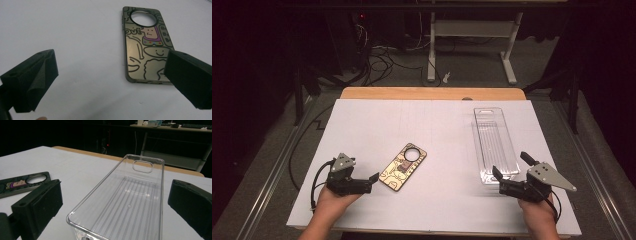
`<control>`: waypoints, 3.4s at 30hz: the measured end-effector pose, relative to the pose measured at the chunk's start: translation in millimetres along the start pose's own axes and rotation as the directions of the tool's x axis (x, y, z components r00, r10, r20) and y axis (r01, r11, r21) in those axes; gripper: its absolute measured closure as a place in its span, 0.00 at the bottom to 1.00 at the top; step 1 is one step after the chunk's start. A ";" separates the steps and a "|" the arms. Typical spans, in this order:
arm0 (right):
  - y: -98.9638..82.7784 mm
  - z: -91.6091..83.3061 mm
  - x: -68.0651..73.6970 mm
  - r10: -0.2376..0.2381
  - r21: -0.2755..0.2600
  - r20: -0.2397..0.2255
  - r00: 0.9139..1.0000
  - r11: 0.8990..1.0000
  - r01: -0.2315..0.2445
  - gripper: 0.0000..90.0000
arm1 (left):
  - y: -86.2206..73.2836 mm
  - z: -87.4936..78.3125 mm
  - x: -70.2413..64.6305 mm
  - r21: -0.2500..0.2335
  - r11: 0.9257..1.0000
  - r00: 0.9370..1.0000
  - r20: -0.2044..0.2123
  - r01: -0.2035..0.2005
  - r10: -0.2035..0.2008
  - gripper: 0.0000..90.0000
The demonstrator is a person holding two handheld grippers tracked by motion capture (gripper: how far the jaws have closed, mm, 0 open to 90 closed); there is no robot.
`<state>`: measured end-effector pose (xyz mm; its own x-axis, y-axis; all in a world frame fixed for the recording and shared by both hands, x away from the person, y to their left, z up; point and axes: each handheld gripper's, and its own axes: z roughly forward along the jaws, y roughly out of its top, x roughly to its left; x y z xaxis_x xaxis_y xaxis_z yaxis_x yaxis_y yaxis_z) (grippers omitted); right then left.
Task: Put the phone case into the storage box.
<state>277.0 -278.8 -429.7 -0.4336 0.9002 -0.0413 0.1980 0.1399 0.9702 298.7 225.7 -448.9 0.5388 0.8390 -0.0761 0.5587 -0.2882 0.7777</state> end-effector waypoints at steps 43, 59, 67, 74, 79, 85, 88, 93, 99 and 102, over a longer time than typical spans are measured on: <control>-1.4 4.5 2.5 0.012 0.029 -0.035 0.999 1.000 -0.011 0.00 | 8.8 9.8 -38.3 0.134 0.986 0.985 0.155 -0.103 0.081 1.00; -0.5 4.7 4.2 0.007 0.025 -0.040 0.999 1.000 -0.006 0.00 | 8.0 38.9 -80.8 0.235 0.938 0.950 0.241 -0.256 0.199 1.00; -1.0 4.4 3.3 0.009 0.026 -0.034 0.999 1.000 -0.008 0.00 | 7.3 40.9 -79.3 0.243 0.934 0.952 0.227 -0.261 0.207 1.00; -1.2 5.3 4.1 0.005 0.029 -0.039 0.999 1.000 -0.004 0.00 | 5.4 40.7 -71.4 0.248 0.940 0.962 0.201 -0.234 0.187 1.00; -1.7 4.6 2.9 0.009 0.029 -0.035 0.999 1.000 -0.008 0.00 | 4.6 38.8 -62.6 0.250 0.949 0.974 0.167 -0.194 0.155 1.00; -1.8 3.5 2.2 0.012 0.025 -0.031 0.999 1.000 -0.011 0.00 | 3.2 36.1 -49.5 0.249 0.957 0.983 0.142 -0.149 0.116 1.00; -1.5 3.4 1.9 0.012 0.024 -0.030 0.999 1.000 -0.012 0.00 | 2.5 34.3 -44.3 0.241 0.962 0.987 0.131 -0.125 0.096 1.00; -1.9 3.3 1.8 0.012 0.027 -0.031 0.999 1.000 -0.011 0.00 | 2.7 28.4 -36.6 0.224 0.969 0.988 0.129 -0.109 0.081 1.00; -1.9 3.2 1.2 0.011 0.026 -0.030 1.000 1.000 -0.010 0.00 | 5.3 13.5 -22.0 0.165 0.984 0.992 0.119 -0.072 0.053 1.00; -1.9 3.0 1.0 0.014 0.026 -0.030 0.999 1.000 -0.013 0.00 | 4.1 4.3 -10.6 0.139 0.988 0.994 0.102 -0.063 0.049 1.00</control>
<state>278.9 -277.0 -432.3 -0.4566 0.8894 -0.0209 0.2261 0.1388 0.9642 298.0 213.7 -447.6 0.6275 0.7721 -0.1011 0.6055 -0.4022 0.6868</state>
